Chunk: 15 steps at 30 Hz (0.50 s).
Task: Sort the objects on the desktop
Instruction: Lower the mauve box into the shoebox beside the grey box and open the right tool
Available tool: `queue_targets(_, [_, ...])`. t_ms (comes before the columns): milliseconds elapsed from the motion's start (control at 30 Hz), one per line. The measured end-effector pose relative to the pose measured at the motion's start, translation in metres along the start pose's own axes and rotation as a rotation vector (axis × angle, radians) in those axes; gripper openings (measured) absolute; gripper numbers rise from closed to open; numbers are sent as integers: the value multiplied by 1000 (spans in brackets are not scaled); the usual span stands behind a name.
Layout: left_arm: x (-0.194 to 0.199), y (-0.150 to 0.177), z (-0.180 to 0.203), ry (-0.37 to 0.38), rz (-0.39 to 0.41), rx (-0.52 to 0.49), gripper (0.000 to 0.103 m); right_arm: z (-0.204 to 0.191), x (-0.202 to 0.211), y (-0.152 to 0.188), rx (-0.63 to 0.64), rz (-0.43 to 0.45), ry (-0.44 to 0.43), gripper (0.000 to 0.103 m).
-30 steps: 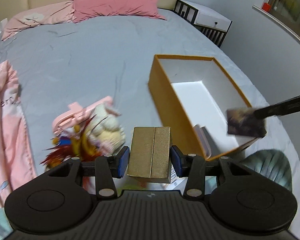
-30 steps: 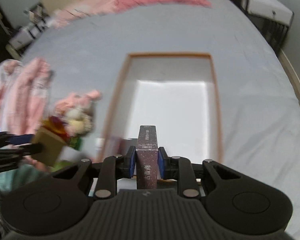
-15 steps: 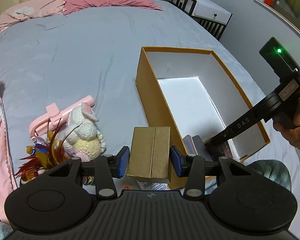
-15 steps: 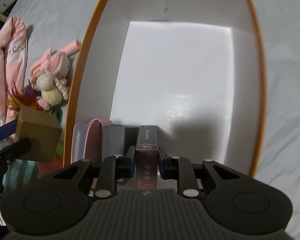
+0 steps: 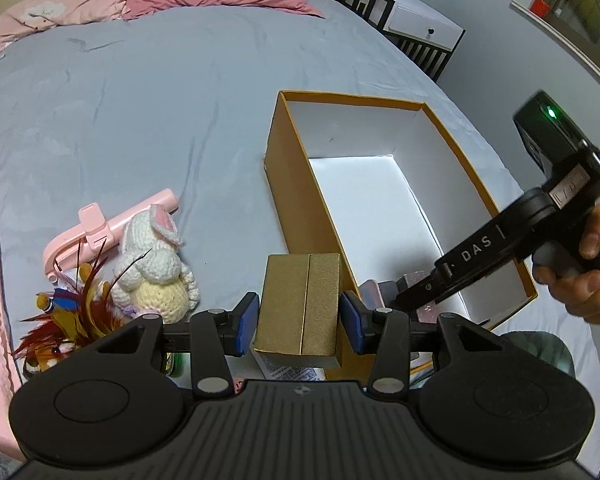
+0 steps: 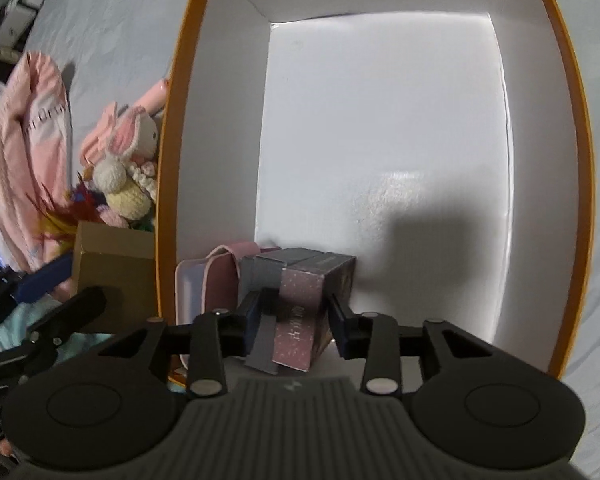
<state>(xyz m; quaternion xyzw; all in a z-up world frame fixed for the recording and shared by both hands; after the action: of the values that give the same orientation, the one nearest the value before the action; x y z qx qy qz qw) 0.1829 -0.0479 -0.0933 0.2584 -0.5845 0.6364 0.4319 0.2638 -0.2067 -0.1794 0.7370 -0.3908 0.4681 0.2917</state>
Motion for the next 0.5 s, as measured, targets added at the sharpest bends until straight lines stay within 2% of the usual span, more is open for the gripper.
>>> queue_targets(33, [0,0,0,0,0,3,51,1,0,2,-7,9,-21,38])
queue_targets(67, [0,0,0,-3,-1,3,51,1,0,4,2,18,-24,31])
queue_targets(200, [-1,-1,1,-8,-2,-2,51,1,3,15,35,21,-20,29])
queue_targets(367, [0,-2,2,-24,4,-10,51,-7,12,22,150,0,59,26])
queue_targets(500, [1,-3,2,-33,7,-10,51,-7,-1,20,146,-18,58,28])
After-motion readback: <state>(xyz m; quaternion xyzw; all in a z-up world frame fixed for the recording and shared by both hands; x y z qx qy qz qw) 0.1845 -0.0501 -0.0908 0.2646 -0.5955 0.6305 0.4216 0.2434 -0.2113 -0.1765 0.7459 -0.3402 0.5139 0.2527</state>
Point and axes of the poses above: each gripper's, at about its wrist camera, not at the fingertips, and x roughly against the way its jaws point, z to its right, y to its underside, the point moved 9 cm from there along -x, roughly the way its jaws point, and after that the axes turned 5 degrees about -x, right-handed, at the moved point
